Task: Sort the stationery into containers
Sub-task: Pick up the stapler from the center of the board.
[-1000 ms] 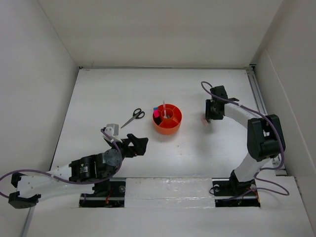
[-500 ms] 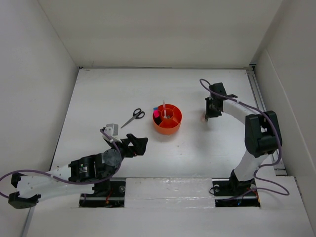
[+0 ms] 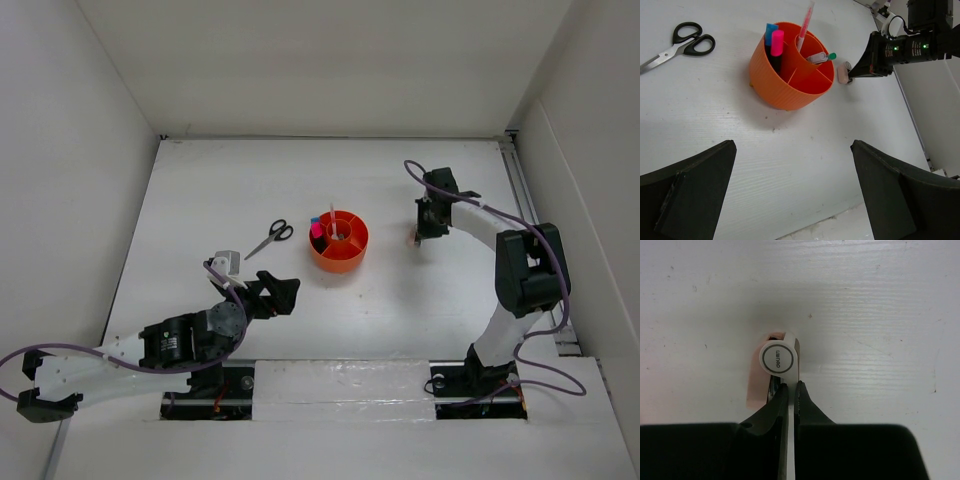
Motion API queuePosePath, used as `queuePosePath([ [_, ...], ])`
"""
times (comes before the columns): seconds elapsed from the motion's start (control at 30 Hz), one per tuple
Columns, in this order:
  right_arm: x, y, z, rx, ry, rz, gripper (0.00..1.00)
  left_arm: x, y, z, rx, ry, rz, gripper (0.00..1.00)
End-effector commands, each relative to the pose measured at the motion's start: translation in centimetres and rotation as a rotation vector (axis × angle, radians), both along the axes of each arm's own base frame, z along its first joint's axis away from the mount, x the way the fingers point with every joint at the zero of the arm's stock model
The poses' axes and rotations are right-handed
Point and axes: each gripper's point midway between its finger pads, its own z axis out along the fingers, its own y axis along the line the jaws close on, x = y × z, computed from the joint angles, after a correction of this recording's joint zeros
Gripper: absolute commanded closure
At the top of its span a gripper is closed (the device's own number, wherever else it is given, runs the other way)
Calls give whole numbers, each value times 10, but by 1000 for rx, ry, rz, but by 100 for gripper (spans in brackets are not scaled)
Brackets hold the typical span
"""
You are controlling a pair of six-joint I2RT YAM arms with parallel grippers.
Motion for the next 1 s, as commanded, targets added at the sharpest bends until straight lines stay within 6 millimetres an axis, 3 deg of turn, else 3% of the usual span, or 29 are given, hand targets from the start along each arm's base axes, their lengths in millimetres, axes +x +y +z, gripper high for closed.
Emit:
queuePosePath([
  [0.0,-11,2,-12,-11,61,16,100,2,-2,9,-21,-14,5,0],
  [0.2,-9,-3,-7,-24,27,-19,100,2,-2,9,-21,-14,5,0],
  [0.47,6,3,42,18,-130,-58,100,2,2,8,-18,-11,15,0],
  [0.63,9,32,78,46,-254,-26,100,3,5,12,-44,-14,26,0],
  [0.77,0,70,108,81,-382,32,100,2,6,13,-53,-16,26,0],
  [0.83,1,82,134,109,-484,45,100,2,7,12,-44,-14,26,0],
  [0.97,-1,99,162,159,-595,47,100,3,7,10,-34,-15,35,0],
])
